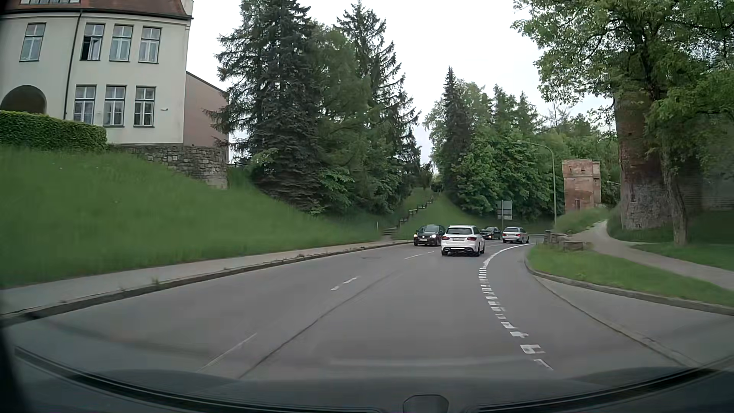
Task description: Follow the waypoints while adhering to traffic rules and regulations
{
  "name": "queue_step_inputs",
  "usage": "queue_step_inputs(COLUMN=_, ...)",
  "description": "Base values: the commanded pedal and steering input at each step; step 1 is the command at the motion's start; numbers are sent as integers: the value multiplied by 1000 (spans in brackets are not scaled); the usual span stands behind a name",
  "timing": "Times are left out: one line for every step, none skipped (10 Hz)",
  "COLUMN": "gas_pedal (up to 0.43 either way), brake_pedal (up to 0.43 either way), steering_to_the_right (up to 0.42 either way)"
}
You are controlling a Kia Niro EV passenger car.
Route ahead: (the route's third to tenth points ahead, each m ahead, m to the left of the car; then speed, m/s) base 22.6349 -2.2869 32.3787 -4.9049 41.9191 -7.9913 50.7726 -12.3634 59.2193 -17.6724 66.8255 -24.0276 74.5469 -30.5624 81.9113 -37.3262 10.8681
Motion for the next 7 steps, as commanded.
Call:
queue_step_inputs(gas_pedal=8, brake_pedal=0, steering_to_the_right=39)
queue_step_inputs(gas_pedal=28, brake_pedal=0, steering_to_the_right=41)
queue_step_inputs(gas_pedal=39, brake_pedal=0, steering_to_the_right=44)
queue_step_inputs(gas_pedal=47, brake_pedal=0, steering_to_the_right=48)
queue_step_inputs(gas_pedal=59, brake_pedal=0, steering_to_the_right=53)
queue_step_inputs(gas_pedal=67, brake_pedal=0, steering_to_the_right=58)
queue_step_inputs(gas_pedal=67, brake_pedal=0, steering_to_the_right=60)
